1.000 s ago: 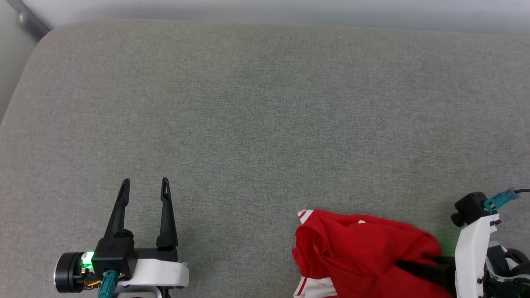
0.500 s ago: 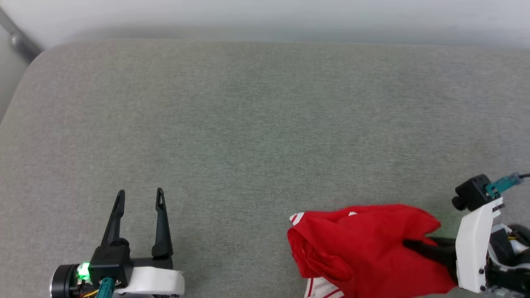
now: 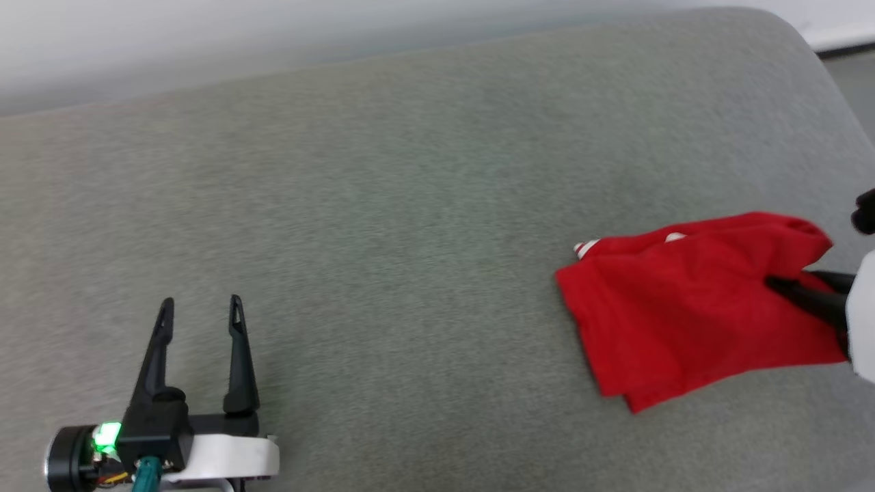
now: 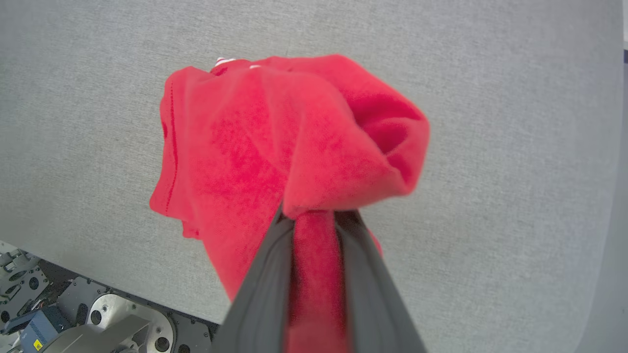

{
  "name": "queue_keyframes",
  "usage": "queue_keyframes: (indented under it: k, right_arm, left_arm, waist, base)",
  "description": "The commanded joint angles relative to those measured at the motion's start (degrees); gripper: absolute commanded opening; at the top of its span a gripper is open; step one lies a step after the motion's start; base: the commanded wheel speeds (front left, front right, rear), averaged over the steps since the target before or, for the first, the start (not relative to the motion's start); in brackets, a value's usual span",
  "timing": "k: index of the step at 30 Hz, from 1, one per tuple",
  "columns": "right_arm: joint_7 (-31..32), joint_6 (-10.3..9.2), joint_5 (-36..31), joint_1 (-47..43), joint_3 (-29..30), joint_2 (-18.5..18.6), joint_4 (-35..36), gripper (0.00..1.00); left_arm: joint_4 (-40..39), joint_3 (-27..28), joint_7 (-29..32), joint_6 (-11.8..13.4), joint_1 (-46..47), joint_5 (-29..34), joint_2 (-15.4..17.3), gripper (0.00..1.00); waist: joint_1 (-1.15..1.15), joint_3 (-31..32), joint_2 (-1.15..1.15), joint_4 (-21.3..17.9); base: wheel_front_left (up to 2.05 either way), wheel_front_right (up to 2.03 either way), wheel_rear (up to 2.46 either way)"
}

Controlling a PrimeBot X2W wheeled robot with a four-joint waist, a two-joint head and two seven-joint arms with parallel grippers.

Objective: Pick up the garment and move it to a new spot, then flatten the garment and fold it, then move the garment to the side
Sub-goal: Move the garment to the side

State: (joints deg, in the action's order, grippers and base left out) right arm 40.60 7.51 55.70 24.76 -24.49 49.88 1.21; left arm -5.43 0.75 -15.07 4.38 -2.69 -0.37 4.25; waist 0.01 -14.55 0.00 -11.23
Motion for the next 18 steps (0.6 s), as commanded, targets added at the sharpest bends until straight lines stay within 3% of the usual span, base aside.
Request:
queue_keyframes:
  k: [1,8,18]
  right_arm:
    - [-1.0,-0.05,-1.1,2.1,0.7,0.3,-2.2,0.00]
    - [-5.5,-0.05,-5.3,6.6,3.3,0.7,-11.5,0.00]
    - [-9.8,-0.06,-12.1,14.0,9.1,-2.5,-24.5,0.00]
  left_arm:
    - [-0.8,0.6,-0.1,-0.1,1.0,0.5,1.0,1.00]
    - [-3.3,1.5,-0.1,-0.3,1.7,0.8,3.7,1.00]
    - [-7.0,2.6,-0.1,-0.1,3.5,0.6,5.7,1.00]
  waist:
    - [-0.01,-5.2,0.00,-7.0]
    - [-0.01,-10.5,0.00,-10.7]
    - [-0.01,-16.3,0.00,-9.3]
  base:
    - [0.00,0.00,0.00]
    - [0.00,0.00,0.00]
    - [0.00,0.00,0.00]
